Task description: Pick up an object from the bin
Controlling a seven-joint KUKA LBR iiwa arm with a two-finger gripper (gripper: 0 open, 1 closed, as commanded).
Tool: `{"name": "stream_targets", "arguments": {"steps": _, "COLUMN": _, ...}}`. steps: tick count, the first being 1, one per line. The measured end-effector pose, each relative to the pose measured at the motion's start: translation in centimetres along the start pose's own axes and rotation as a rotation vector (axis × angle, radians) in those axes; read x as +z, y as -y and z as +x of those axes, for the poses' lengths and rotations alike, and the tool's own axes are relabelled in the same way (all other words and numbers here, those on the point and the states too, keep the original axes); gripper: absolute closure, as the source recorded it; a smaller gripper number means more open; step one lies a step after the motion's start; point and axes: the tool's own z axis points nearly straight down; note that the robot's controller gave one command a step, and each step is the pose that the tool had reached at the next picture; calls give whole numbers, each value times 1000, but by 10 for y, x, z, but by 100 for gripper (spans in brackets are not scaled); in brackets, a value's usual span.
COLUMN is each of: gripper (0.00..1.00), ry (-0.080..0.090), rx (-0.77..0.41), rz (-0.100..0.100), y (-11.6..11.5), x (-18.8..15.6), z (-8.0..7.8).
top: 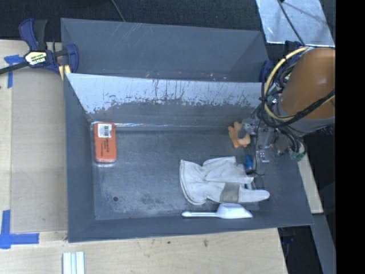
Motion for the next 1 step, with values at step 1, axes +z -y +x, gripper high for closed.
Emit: {"name": "stream_targets", "arguments": {"steps": 1, "gripper": 0, "ry": 8, "rx": -3, "rz": 1, "y": 0, "x": -5, "z": -2}}
